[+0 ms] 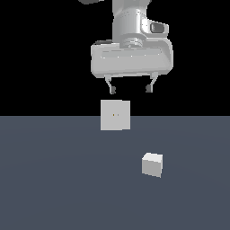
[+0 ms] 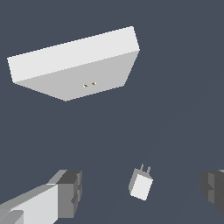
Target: Plug the charger into the wall socket.
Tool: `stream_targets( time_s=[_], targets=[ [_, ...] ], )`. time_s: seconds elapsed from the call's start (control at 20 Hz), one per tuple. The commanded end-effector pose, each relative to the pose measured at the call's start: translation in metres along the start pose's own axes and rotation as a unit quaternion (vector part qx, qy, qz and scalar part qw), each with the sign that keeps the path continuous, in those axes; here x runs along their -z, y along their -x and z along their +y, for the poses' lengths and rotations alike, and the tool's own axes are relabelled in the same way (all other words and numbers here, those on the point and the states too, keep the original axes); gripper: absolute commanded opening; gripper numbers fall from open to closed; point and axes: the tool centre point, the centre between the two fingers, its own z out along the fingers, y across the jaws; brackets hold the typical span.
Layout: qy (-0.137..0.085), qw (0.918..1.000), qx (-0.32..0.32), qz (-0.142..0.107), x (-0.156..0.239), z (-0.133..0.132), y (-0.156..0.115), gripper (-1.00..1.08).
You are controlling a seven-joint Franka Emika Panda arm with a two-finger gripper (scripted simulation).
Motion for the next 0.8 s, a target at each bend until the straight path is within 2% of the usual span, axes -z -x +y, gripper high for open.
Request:
stream_targets(
  time_s=[0.0,0.35,0.75],
  targets=[
    [0.001,0.9999,-0.012,0.004,-0.006,0.003,0.006,1.0],
    [0.004,0.9979,-0.061,0.023,-0.031,0.016,0.031,1.0],
    [0.009,0.9908,-0.126,0.048,-0.067,0.028,0.065,1.0]
  ],
)
